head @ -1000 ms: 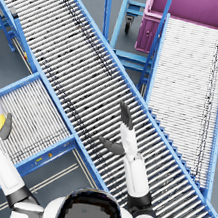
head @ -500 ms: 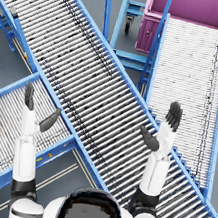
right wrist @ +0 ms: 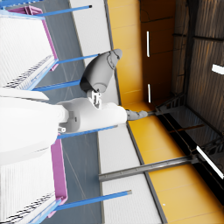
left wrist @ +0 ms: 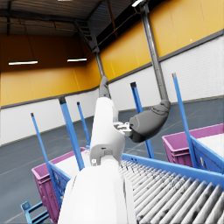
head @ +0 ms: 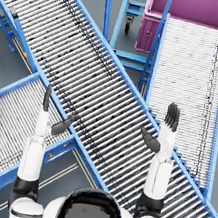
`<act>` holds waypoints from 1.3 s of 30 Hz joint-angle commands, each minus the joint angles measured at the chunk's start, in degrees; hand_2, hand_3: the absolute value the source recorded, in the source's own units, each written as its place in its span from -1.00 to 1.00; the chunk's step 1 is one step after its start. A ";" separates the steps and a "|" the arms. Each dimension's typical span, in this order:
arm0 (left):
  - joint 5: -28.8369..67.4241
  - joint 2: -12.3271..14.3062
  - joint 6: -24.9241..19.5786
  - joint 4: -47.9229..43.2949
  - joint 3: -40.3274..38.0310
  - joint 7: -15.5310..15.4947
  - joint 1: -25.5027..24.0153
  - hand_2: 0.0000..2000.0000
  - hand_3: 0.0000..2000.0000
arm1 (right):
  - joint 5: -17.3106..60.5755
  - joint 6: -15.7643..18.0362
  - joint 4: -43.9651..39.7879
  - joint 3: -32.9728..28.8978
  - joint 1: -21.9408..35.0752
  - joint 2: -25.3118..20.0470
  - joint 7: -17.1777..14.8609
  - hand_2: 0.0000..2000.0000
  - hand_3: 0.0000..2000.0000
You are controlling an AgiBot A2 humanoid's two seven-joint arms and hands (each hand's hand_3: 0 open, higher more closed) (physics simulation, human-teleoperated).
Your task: Pick up the oil and place it on the left assembly line, put the cola on the right, and keep Sprite still
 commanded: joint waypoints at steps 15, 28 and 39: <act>-26.12 -2.98 3.67 2.14 8.04 3.66 -2.86 -1.00 -1.00 | -10.48 3.63 -2.26 12.45 -7.21 12.95 -3.67 -1.00 -1.00; -28.15 -3.19 3.96 2.30 8.67 3.94 -3.07 -1.00 -1.00 | -11.29 3.91 -2.44 13.42 -7.74 13.89 -3.96 -1.00 -1.00; -28.17 -3.19 3.96 2.31 8.68 3.95 -3.07 -1.00 -1.00 | -11.30 3.92 -2.44 13.44 -7.74 13.90 -3.96 -1.00 -1.00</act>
